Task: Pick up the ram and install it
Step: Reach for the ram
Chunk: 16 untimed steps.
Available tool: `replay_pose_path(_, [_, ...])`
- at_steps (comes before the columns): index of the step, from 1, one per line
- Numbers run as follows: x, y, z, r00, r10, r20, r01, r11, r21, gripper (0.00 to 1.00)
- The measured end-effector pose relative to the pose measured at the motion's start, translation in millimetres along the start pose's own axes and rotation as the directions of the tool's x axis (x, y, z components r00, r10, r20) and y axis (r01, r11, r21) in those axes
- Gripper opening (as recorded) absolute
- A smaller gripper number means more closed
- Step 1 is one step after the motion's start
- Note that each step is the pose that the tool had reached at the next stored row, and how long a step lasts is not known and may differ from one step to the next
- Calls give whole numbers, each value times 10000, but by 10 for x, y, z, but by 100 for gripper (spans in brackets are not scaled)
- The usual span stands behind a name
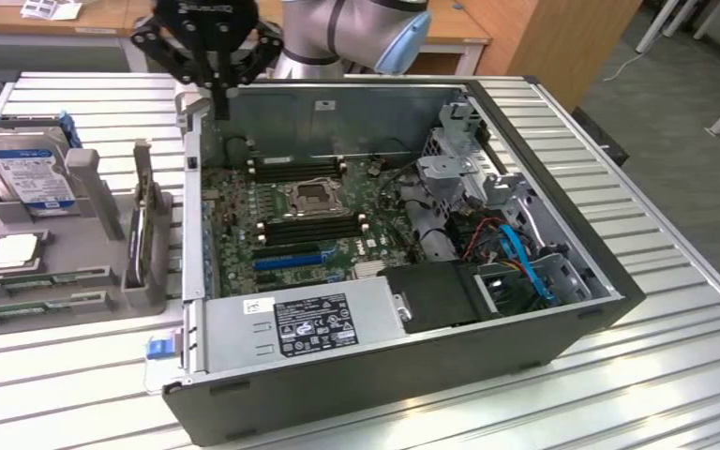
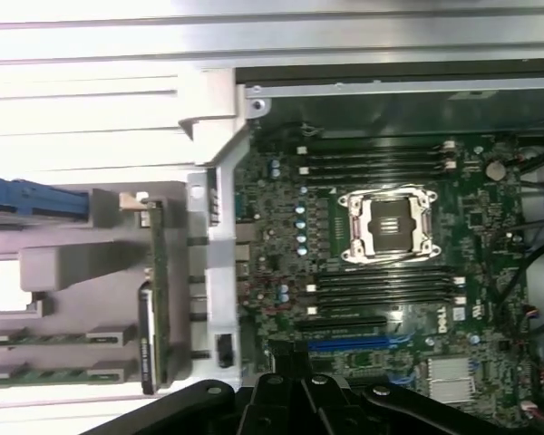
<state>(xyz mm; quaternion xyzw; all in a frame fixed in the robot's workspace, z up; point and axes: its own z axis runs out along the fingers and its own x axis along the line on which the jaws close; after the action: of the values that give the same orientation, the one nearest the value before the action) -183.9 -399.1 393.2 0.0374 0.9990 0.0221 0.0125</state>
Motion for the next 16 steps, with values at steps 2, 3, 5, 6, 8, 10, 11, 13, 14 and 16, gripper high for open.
replay_pose_path(2, [87,-7,-3,10000,-2,-1,2,10000,1,11])
replay_pose_path(3, [134,-11,-4,10000,-1,-1,1,10000,1,11])
replay_pose_path(5, [228,-17,-6,10000,-1,-1,1,10000,1,11])
replay_pose_path(6, [268,-21,-7,10000,-2,0,2,10000,1,11])
replay_pose_path(8, [362,-27,-9,10000,0,0,0,10000,1,11])
replay_pose_path(10, [452,-34,-12,10000,-2,-1,2,10000,2,11])
replay_pose_path(11, [497,-38,-13,10000,-1,-2,1,10000,1,11])
replay_pose_path(13, [589,-44,-15,10000,0,0,0,10000,1,11])
replay_pose_path(14, [634,-48,-16,10000,-1,-1,1,10000,1,11])
replay_pose_path(16, [723,-54,-19,10000,0,-1,0,10000,1,11])
